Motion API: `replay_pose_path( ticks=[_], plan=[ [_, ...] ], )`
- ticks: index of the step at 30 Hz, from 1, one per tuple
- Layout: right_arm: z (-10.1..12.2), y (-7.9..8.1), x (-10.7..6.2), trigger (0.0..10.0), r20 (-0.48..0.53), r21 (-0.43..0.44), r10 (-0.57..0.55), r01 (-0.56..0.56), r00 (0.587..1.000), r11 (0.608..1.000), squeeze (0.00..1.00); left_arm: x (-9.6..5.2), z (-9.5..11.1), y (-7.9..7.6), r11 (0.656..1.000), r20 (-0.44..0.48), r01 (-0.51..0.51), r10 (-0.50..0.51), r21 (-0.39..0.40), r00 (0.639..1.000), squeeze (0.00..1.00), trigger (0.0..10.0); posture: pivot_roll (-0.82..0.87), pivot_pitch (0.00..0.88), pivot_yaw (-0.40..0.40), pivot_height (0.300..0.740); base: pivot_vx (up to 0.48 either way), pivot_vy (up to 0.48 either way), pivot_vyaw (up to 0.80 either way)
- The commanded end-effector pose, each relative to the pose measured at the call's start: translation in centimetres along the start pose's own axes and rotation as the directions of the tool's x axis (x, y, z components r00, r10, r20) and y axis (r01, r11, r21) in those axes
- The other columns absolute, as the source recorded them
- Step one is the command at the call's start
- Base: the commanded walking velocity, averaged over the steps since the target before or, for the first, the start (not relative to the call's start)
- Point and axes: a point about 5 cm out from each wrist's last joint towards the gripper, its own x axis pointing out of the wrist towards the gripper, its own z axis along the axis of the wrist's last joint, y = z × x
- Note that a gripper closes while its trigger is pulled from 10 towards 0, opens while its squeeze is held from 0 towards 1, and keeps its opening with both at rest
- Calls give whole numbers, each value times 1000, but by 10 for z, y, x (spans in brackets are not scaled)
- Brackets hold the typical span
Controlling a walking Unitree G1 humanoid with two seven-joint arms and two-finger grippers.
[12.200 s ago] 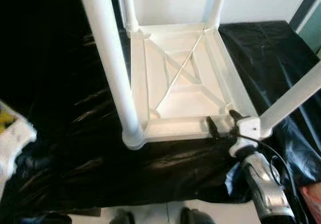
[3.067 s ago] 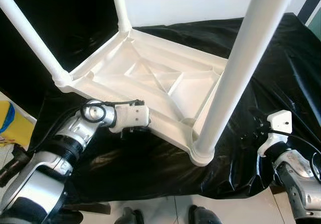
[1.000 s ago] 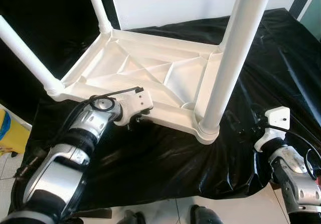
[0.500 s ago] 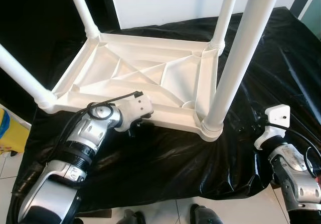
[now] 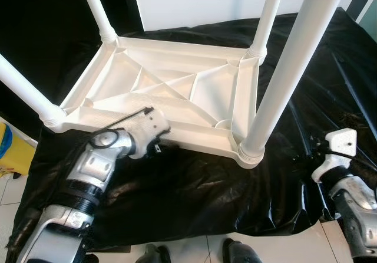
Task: Building children table
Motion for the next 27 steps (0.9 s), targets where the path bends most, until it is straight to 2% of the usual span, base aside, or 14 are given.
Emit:
replay_pose_path(
  ticks=[1,5,7,10,12,13,14,16,19,21,22,23,24,27],
  plan=[
    [0,1,-6,10000,-23,17,44,-43,999,999,0,-13,4,0,999,40,37,-37,13,999,0,10000,-144,168,85,740,0,0,0],
    [1,2,-13,10000,-55,12,105,-105,993,994,0,-30,13,4,998,129,-67,66,1,989,0,10000,-148,173,83,740,0,0,0],
    [1,2,-13,10000,-55,12,105,-105,993,994,0,-30,13,4,998,129,-67,66,1,989,0,10000,-148,173,83,740,0,0,0],
    [3,6,-18,10000,-66,22,144,-142,987,990,0,-50,14,3,984,189,-163,174,-71,967,0,10000,-150,177,85,740,0,0,0],
    [3,6,-18,10000,-66,22,144,-142,987,990,0,-50,14,3,984,189,-163,174,-71,967,0,10000,-150,177,85,740,0,0,0],
    [5,9,-19,10000,-58,41,161,-159,985,986,0,-63,15,-3,975,233,-180,206,-130,950,0,10000,-148,173,87,740,0,0,0],
    [5,9,-19,10000,-58,41,161,-159,985,986,0,-63,15,-3,975,233,-180,206,-130,950,0,10000,-148,173,87,740,0,0,0],
    [7,15,-19,10000,-51,59,183,-180,982,982,0,-80,12,-18,963,292,-179,234,-202,927,0,10000,-145,168,89,740,0,0,0],
    [6,19,-17,10000,-50,64,195,-192,979,979,0,-91,5,-37,947,340,-129,229,-294,912,0,10000,-144,165,88,740,0,0,0],
    [6,21,-17,10000,-50,66,198,-194,979,979,0,-93,3,-41,942,350,-115,228,-315,909,0,10000,-144,165,88,740,0,0,0],
    [6,23,-16,10000,-46,72,205,-201,978,977,0,-99,-5,-42,913,370,-121,276,-390,887,0,10000,-146,160,89,740,0,0,0],
    [6,23,-16,10000,-46,72,205,-201,978,977,0,-99,-5,-42,913,370,-121,276,-390,887,0,10000,-146,160,89,740,0,0,0],
    [6,25,-16,10000,-41,81,212,-208,976,975,0,-104,-12,-45,880,381,-118,315,-460,869,0,10000,-147,160,87,740,0,0,0],
    [7,27,-15,10000,-37,90,220,-216,975,972,0,-110,-19,-52,849,386,-81,320,-522,865,0,10000,-146,157,85,740,0,0,0]
  ],
)
